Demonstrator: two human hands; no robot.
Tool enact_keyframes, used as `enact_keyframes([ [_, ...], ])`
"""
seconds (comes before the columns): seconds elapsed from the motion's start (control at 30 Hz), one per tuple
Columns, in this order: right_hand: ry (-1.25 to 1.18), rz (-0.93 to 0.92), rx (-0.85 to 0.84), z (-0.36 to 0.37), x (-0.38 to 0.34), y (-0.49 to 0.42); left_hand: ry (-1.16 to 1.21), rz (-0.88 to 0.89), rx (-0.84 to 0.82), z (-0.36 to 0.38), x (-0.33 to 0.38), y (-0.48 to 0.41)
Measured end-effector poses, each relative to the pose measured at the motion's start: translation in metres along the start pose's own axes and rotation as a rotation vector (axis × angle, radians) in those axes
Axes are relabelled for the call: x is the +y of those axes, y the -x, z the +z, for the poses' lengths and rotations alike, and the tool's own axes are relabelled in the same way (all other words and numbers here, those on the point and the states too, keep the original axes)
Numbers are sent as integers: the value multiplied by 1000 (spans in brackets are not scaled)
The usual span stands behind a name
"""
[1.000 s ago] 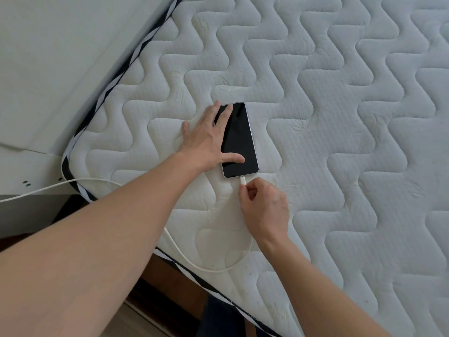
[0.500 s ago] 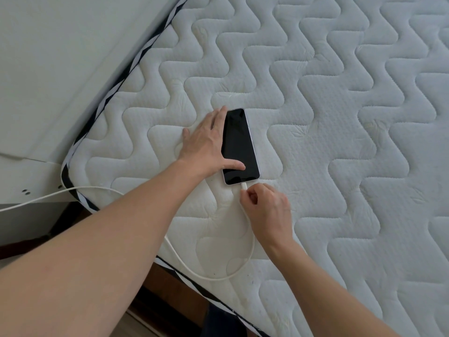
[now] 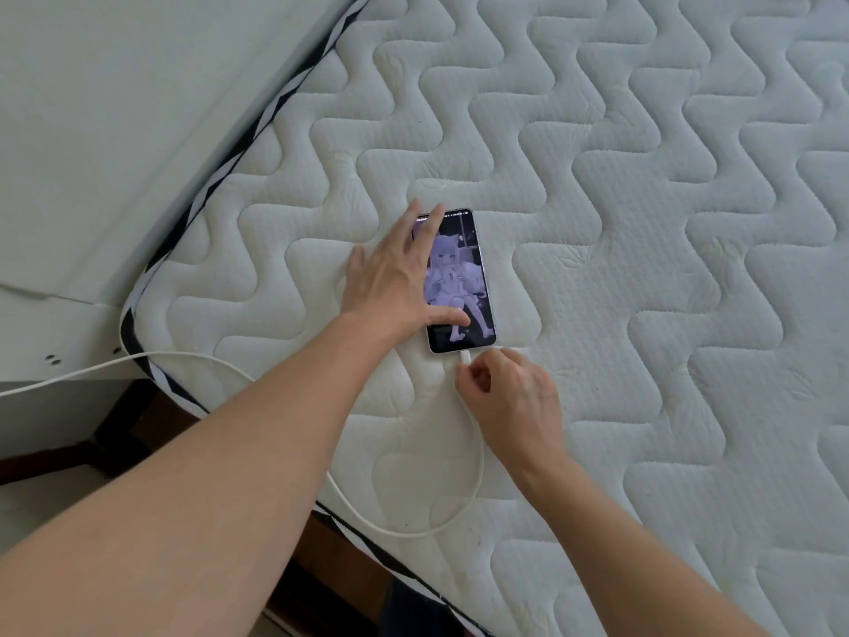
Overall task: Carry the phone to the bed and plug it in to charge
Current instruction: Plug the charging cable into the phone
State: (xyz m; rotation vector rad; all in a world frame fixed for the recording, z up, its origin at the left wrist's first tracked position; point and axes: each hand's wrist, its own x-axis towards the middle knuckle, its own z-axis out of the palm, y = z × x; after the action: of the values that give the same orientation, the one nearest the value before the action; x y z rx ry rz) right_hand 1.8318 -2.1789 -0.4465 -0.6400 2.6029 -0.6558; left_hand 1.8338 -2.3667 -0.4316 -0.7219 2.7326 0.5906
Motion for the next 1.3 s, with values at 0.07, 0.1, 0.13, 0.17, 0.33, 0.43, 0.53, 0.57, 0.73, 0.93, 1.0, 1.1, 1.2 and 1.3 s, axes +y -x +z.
enact_keyframes([
  [0.07,40,-61,-2,-3,3,-4,19,-32,69,4,-2,5],
  [0.1,66,-96,3,-6,6,-6,59,-64,98,5,-4,8],
  [0.13,90,-122,16,-10,10,-9,113,-100,122,6,-6,12],
  [0.17,113,-149,45,-14,15,-13,154,-128,149,7,-9,17],
  [0.33,242,-323,199,-32,39,-37,-29,-111,217,15,-27,45],
  [0.43,287,-352,135,-34,48,-47,-72,-130,200,22,-29,54],
  [0.53,313,-361,84,-34,49,-50,-61,-136,193,21,-28,55],
  [0.57,327,-362,63,-36,49,-51,-55,-139,186,19,-27,56],
  [0.73,411,-346,-44,-66,34,-51,-63,-194,129,-13,-20,72],
  [0.93,475,-400,-51,-139,-20,-47,-57,-200,138,-85,-2,109],
  [1.0,483,-424,-37,-166,-48,-44,-57,-196,166,-118,8,121],
  [1.1,471,-481,24,-210,-98,-38,-64,-197,236,-172,21,140],
  [1.2,445,-569,85,-256,-152,-29,-78,-178,329,-229,38,160],
  [1.3,430,-665,164,-305,-201,-21,-125,-157,463,-287,52,179],
])
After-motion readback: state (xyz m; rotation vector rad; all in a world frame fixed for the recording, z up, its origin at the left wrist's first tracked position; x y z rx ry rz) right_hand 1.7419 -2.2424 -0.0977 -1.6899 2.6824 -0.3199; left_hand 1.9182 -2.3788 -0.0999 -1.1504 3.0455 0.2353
